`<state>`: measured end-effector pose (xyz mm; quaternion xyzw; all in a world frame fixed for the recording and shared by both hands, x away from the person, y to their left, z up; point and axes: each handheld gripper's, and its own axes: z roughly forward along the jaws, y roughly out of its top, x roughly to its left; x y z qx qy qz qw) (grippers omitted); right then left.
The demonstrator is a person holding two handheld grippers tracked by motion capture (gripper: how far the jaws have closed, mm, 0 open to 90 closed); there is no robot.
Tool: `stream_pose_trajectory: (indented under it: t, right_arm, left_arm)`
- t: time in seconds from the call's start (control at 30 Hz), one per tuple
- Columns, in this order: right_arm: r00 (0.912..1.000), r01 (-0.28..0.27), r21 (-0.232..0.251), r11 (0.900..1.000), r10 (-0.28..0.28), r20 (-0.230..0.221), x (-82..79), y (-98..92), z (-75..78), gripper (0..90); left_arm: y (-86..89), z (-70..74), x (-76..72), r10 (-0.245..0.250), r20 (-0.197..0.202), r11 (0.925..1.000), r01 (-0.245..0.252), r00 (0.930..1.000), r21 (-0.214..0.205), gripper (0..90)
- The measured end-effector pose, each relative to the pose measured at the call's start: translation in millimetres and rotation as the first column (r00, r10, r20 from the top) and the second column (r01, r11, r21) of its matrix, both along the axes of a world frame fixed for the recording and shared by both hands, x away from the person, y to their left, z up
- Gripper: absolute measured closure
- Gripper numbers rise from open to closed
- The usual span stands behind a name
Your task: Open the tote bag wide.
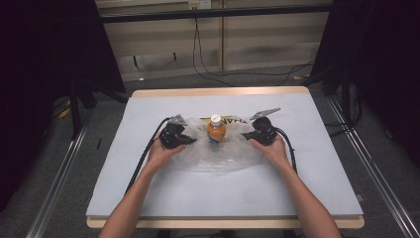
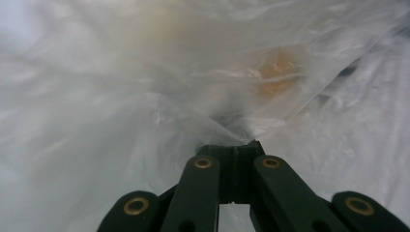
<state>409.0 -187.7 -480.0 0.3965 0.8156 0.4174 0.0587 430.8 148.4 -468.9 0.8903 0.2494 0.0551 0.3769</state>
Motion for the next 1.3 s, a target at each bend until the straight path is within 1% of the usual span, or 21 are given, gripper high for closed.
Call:
stream_pose_trajectory:
  t: [0.03,0.07,0.17,0.23,0.3,0.33,0.37,0.4,0.5,0.53,0.6,0.67,0.73,0.83,0.87,0.93,0.97,1.03,1.17,1.23,1.3]
  right_arm:
    - [0.9999,0.005,-0.026,0.9996,-0.005,-0.014,-1.8,-4.0,-7.3,90.0]
    - [0.9999,0.005,-0.026,0.9996,-0.005,-0.014,-1.8,-4.0,-7.3,90.0]
    - [1.0000,0.006,-0.037,0.9993,-0.006,-0.003,-7.3,-14.4,-10.4,90.0]
    - [0.9999,0.006,-0.070,0.9975,-0.006,0.012,-10.3,-22.7,-8.5,90.0]
    - [0.9998,0.013,-0.087,0.9961,-0.011,0.016,-11.8,-28.2,-7.4,90.0]
    - [0.9995,0.024,-0.108,0.9939,-0.022,0.021,-15.8,-40.6,-5.9,90.0]
    - [0.9995,0.024,-0.108,0.9939,-0.022,0.021,-15.8,-40.6,-5.9,90.0]
    - [0.9993,0.029,-0.116,0.9928,-0.026,0.025,-17.4,-43.7,-5.6,90.0]
    - [0.9990,0.018,-0.172,0.9848,-0.011,0.044,-25.0,-55.6,-2.6,90.0]
    - [0.9990,0.018,-0.172,0.9848,-0.011,0.044,-25.0,-55.6,-2.6,90.0]
    - [0.9988,0.010,-0.191,0.9815,0.000,0.050,-28.4,-59.3,-1.9,90.0]
    - [0.9986,0.005,-0.199,0.9800,0.006,0.052,-29.1,-61.2,-1.4,90.0]
    - [0.9983,0.007,-0.196,0.9806,0.005,0.058,-29.8,-61.9,-1.9,90.0]
    - [0.9991,0.027,-0.150,0.9884,-0.022,0.037,-29.7,-63.6,-3.0,90.0]
    - [0.9988,0.026,-0.141,0.9896,-0.020,0.044,-29.8,-63.0,-2.2,90.0]
    - [0.9986,0.025,-0.090,0.9956,-0.020,0.050,-31.1,-62.2,3.0,90.0]
    - [0.9971,0.021,-0.050,0.9985,-0.017,0.074,-32.7,-61.7,11.6,90.0]
    - [0.9964,0.020,-0.034,0.9992,-0.017,0.083,-33.3,-61.7,15.1,90.0]
    - [0.9909,0.034,0.076,0.9965,-0.043,0.128,-38.1,-68.7,34.5,90.0]
    - [0.9900,0.030,0.084,0.9960,-0.041,0.135,-39.4,-68.8,38.1,90.0]
    - [0.9874,0.028,0.090,0.9955,-0.042,0.152,-42.2,-68.6,44.6,90.0]
  left_arm:
    - [3.0,-3.0,-0.3,0.000,-0.009,0.9997,0.000,1.0000,0.023,90.0]
    - [5.3,-4.5,-0.2,-0.002,-0.017,0.9991,0.003,0.9999,0.041,90.0]
    - [17.8,-10.6,-1.9,0.021,-0.013,0.9994,-0.021,0.9997,0.029,90.0]
    - [31.9,-9.5,-4.0,0.045,0.002,0.9978,-0.045,0.9990,0.048,90.0]
    - [36.3,-8.6,-5.3,0.051,0.010,0.9967,-0.052,0.9986,0.063,90.0]
    - [42.1,-7.2,-6.3,0.038,0.010,0.9957,-0.038,0.9992,0.085,90.0]
    - [44.4,-7.6,-7.6,0.047,0.016,0.9957,-0.048,0.9987,0.079,90.0]
    - [49.1,-6.1,-9.7,0.042,0.008,0.9949,-0.043,0.9991,0.092,90.0]
    - [56.8,-6.7,-14.1,0.045,0.020,0.9949,-0.046,0.9988,0.090,90.0]
    - [60.2,-5.9,-15.2,0.039,0.018,0.9939,-0.041,0.9991,0.102,90.0]
    - [61.2,-6.5,-18.6,0.044,0.041,0.9932,-0.048,0.9982,0.106,90.0]
    - [61.2,-4.9,-18.4,0.036,0.039,0.9912,-0.041,0.9986,0.126,90.0]
    - [62.3,-6.9,-18.1,0.070,0.022,0.9937,-0.071,0.9973,0.086,90.0]
    - [64.1,-7.4,-17.3,0.082,-0.004,0.9961,-0.081,0.9967,0.035,90.0]
    - [65.4,-6.5,-17.5,0.075,-0.016,0.9970,-0.075,0.9971,-0.015,90.0]
    - [68.5,-0.5,-18.6,0.082,-0.016,0.9947,-0.083,0.9965,-0.060,90.0]
    - [70.6,3.9,-19.7,0.093,-0.006,0.9921,-0.093,0.9957,-0.085,90.0]
    - [76.8,9.5,-21.5,0.105,-0.006,0.9842,-0.105,0.9944,-0.142,90.0]
    - [84.4,19.1,-28.0,0.117,0.017,0.9797,-0.113,0.9930,-0.166,90.0]
    - [87.7,26.0,-31.4,0.120,0.031,0.9754,-0.112,0.9923,-0.190,90.0]
    - [91.5,33.8,-34.4,0.126,0.046,0.9665,-0.112,0.9910,-0.231,90.0]
